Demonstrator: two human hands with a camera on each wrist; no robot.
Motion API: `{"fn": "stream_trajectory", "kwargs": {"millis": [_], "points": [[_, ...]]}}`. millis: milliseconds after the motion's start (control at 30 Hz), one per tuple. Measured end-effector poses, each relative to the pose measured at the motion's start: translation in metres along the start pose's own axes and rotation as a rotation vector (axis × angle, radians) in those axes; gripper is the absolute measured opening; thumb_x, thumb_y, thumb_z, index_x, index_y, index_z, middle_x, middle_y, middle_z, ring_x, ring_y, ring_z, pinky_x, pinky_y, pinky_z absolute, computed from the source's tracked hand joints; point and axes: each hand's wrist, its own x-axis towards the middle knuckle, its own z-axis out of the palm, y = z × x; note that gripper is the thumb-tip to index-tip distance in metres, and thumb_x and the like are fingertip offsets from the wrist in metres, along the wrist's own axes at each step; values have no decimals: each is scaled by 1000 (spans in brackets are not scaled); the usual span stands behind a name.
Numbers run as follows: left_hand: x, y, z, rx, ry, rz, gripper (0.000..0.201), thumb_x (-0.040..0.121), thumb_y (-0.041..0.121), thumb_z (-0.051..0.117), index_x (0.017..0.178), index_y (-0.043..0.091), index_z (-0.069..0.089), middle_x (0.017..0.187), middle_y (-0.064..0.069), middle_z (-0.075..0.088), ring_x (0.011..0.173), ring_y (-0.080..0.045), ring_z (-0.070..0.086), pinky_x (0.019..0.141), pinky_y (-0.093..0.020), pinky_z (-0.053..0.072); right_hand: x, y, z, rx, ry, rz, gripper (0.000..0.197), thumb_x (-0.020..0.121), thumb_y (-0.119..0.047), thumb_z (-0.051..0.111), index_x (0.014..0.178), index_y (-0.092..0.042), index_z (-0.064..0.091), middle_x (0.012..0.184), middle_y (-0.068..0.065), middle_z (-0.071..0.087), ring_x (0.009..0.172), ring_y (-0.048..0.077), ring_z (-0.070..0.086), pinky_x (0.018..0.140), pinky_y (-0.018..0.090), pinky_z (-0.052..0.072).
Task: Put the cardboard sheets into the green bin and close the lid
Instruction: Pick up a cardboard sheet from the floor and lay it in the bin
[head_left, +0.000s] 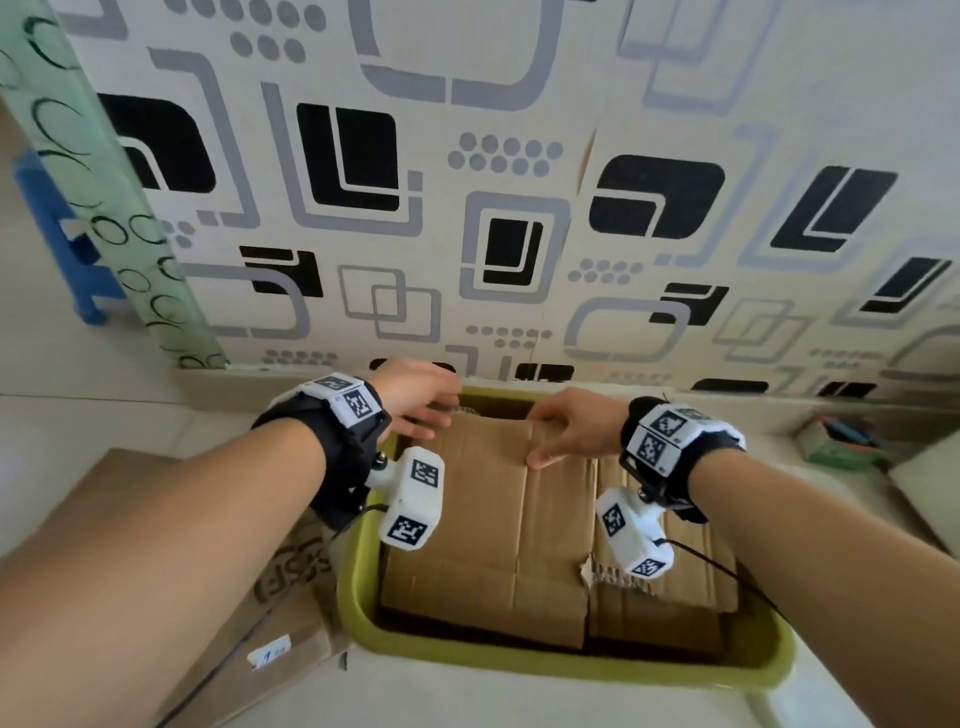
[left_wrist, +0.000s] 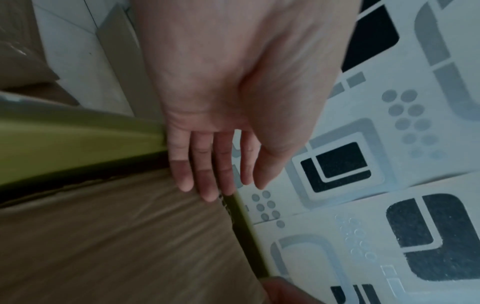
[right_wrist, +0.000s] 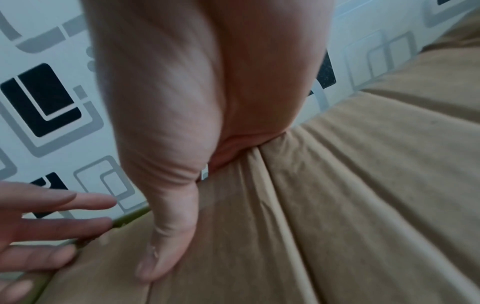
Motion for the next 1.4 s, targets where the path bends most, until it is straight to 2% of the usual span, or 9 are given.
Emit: {"fn": "stream_trajectory", "kwargs": {"millis": [233,367,533,667,767,900,1133,1267,1400], "points": [[9,-7,18,129,-48,-55,35,95,19,57,129,9,59,121,-8,68,91,-21,66,75,-31,55,11,9,22,73,-24,-3,44,73,-46,82,112,-33,66,99,-12,68,94,13,63,88,37,53],[16,-19,29,304,-54,-100,35,92,24,59,124,9,63,119,-6,68,98,-20,68,91,-39,56,17,14,43,85,-62,-10,45,74,-38,84,115,-28,68,105,-6,70,97,17,65,87,34,54],[20,-25,39,482,-153,-192,41,91,33,59,126,12,61,126,-6,62,107,-25,67,78,-36,56,16,23,65,103,-17,-18,60,74,-38,85,128,-27,63,124,-1,66,107,17,60,91,29,49],[30,-33,46,450,-148,-281,47,82,36,63,124,14,60,117,-8,65,97,-27,69,80,-45,59,3,22,56,-378,60,-130,60,74,-54,77,125,-30,55,118,-5,61,105,21,60,78,32,47],[38,-35,56,421,-129,-261,20,88,28,60,101,14,65,115,-8,63,96,-25,66,80,-42,57,-7,25,45,-560,114,-169,41,77,-56,73,95,-23,56,97,-4,60,85,21,59,65,31,45],[43,-36,71,516,-209,-316,24,94,35,53,104,16,64,105,-4,60,81,-21,55,55,-27,41,-10,41,44,-576,-188,145,59,58,-76,75,67,-22,53,68,-4,57,68,20,60,60,31,50],[51,-54,86,550,-341,-438,23,100,33,43,110,15,54,77,-3,49,58,-17,42,33,-12,38,1,66,71,-484,-425,245,41,75,-48,82,88,-13,65,97,7,66,82,24,59,77,36,55],[59,-61,85,506,-352,-473,20,97,36,46,101,17,53,69,-2,42,53,-17,36,33,-11,36,10,77,90,-493,-449,240,55,78,-41,82,115,-4,65,118,12,65,90,25,59,74,33,48],[66,-72,92,514,-315,-460,18,94,34,50,101,17,55,71,-2,44,55,-17,41,46,-17,36,21,88,102,-481,-461,244,38,74,-38,86,75,-14,57,106,13,67,83,23,57,78,35,55]]}}
